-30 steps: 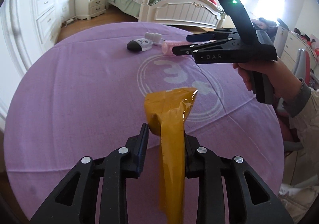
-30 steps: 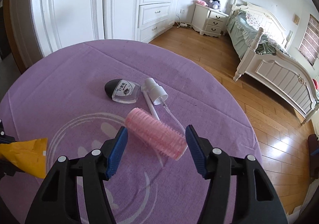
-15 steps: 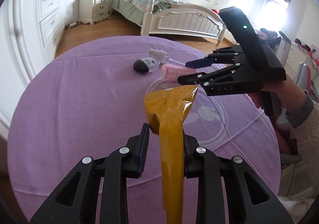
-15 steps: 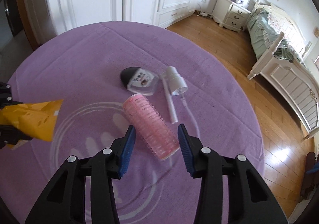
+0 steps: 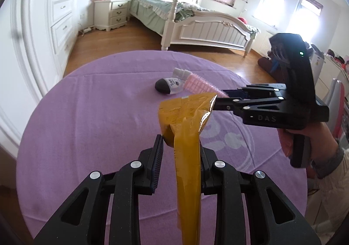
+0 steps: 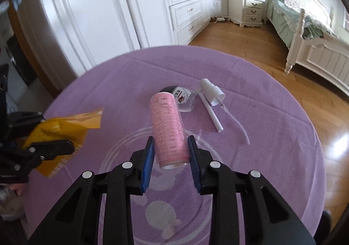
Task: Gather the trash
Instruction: 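Carry the yellow bag and pink roller with both tools over the bin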
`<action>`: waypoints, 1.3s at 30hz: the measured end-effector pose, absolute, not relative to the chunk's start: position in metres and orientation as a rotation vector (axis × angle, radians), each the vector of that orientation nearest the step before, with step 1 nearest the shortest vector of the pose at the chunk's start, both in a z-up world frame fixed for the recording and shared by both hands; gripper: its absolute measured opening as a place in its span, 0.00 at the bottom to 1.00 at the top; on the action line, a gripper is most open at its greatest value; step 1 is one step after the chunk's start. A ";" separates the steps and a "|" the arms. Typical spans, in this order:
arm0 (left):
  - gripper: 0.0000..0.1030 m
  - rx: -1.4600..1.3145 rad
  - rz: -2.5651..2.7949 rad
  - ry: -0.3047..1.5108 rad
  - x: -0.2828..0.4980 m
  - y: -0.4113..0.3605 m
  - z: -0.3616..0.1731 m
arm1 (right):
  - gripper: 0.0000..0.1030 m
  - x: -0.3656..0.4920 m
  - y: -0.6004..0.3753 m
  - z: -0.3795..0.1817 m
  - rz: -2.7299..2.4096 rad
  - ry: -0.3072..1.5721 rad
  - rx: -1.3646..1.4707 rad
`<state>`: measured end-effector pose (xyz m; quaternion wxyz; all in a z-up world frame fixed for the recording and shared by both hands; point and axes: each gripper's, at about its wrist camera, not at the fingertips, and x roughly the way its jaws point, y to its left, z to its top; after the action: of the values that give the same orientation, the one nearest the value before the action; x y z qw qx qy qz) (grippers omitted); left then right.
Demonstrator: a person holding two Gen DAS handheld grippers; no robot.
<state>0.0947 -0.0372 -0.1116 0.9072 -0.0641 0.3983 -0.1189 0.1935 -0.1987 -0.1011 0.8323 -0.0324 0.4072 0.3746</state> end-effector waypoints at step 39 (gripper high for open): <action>0.27 0.047 -0.756 0.872 0.179 -0.410 -0.132 | 0.30 0.092 -0.549 -0.162 0.097 0.588 0.755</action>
<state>0.1794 -0.4097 -0.1324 0.8378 0.0223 0.4120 -0.3576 0.0920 -0.5488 -0.1625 0.8866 0.3629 0.2828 0.0467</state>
